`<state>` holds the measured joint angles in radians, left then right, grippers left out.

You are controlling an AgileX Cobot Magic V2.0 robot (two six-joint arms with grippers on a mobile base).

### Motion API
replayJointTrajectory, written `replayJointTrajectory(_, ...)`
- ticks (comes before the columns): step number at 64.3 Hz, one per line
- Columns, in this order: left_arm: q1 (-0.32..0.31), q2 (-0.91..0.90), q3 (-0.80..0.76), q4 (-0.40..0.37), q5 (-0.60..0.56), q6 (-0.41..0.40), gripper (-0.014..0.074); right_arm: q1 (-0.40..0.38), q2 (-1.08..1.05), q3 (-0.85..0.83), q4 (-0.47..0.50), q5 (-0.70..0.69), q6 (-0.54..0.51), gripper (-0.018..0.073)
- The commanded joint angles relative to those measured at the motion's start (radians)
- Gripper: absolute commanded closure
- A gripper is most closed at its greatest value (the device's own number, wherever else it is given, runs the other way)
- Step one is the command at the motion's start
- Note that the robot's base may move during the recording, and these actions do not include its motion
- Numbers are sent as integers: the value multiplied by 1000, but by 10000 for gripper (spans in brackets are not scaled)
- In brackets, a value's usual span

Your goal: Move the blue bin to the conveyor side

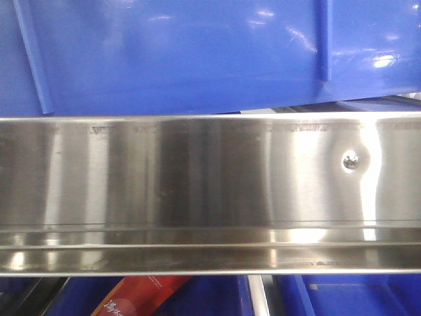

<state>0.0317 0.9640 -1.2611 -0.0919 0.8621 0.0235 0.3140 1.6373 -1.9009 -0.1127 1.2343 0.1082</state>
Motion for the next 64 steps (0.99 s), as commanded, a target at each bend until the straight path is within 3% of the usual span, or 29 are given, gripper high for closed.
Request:
replayJointTrajectory(1, -4, 2, -7, -9, -6, -6, 583, -4, -4, 12, -10, -13, 2, 167)
replayJointTrajectory(38, -4, 2, -7, -18, -6, -6, 583, -4, -2, 19, 3, -13, 7, 168)
replayJointTrajectory(64, -4, 2, -7, -20, -6, -6, 583, -31, -2, 19, 4, -13, 13, 240)
